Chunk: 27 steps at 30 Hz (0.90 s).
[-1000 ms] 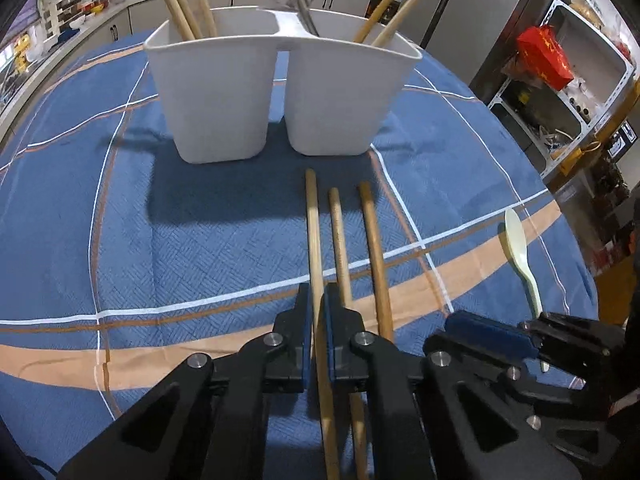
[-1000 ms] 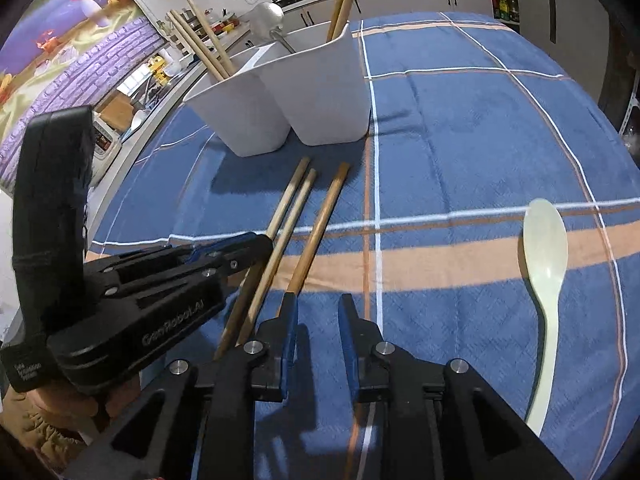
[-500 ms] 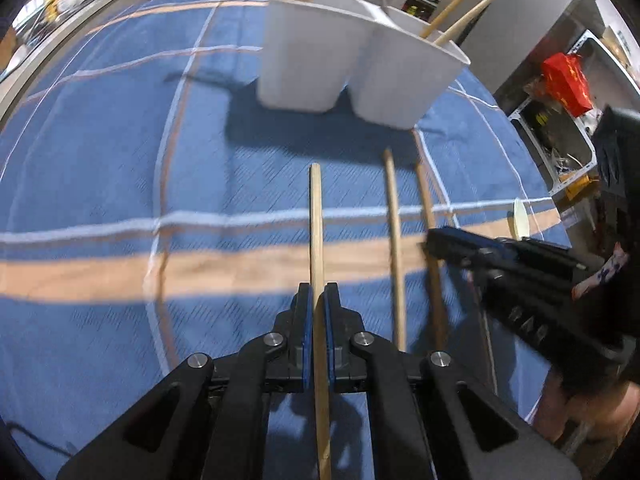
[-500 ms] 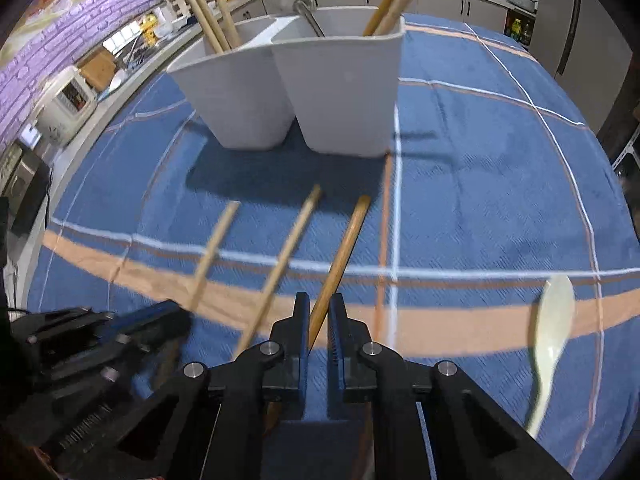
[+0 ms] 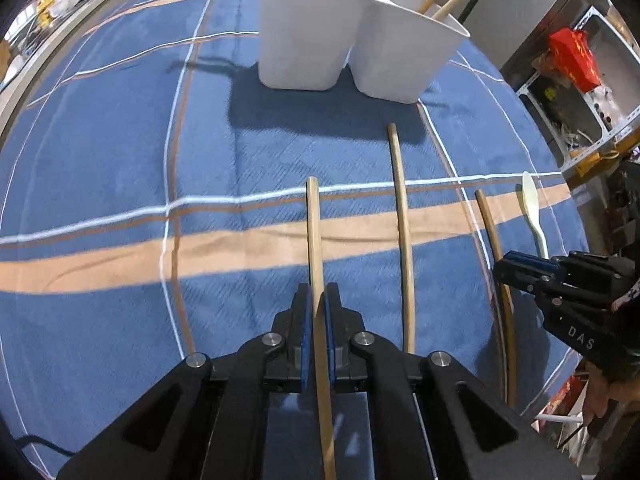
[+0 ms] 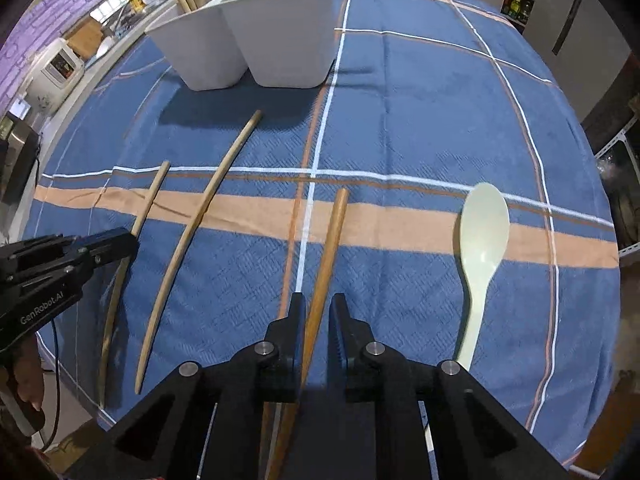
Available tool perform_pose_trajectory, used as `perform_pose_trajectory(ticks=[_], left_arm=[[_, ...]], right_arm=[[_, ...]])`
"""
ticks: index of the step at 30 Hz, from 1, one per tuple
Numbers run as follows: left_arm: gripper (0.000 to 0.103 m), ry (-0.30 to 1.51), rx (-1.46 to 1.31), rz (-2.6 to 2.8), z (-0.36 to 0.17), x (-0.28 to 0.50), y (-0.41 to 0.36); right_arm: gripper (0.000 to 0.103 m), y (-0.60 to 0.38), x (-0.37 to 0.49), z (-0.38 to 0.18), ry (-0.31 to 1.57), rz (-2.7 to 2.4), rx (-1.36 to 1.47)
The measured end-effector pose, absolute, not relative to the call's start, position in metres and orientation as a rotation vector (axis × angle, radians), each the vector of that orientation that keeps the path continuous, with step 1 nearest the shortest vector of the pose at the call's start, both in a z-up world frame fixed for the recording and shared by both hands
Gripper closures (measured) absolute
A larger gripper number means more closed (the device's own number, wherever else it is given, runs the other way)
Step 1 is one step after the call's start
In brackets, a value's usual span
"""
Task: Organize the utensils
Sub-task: 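Close the right tool on a wooden chopstick while the left tool holds its chopstick, then lift both held chopsticks and carry them above the white holder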
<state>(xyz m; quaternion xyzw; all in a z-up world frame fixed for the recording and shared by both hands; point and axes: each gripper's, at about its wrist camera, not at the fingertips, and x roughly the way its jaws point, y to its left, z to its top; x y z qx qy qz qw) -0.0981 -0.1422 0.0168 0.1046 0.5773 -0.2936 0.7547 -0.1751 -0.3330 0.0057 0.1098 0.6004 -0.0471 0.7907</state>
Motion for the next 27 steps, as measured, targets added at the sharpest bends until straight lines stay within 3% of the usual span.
perform_pose_trajectory(ticks=[13, 18, 27], left_arm=[[0.097, 1.236, 0.286, -0.688, 0.016, -0.084, -0.168], [0.097, 1.219, 0.235, -0.667, 0.016, -0.085, -0.168], [0.098, 1.044, 0.102, -0.666, 0.070, -0.114, -0.121]], right_arm=[[0.087, -0.321, -0.111, 0.004, 1.465, -0.181, 0.164], [0.095, -0.300, -0.106, 0.006, 1.357, -0.129, 0.121], [0.096, -0.317, -0.148, 0.040, 1.056, -0.021, 0.367]])
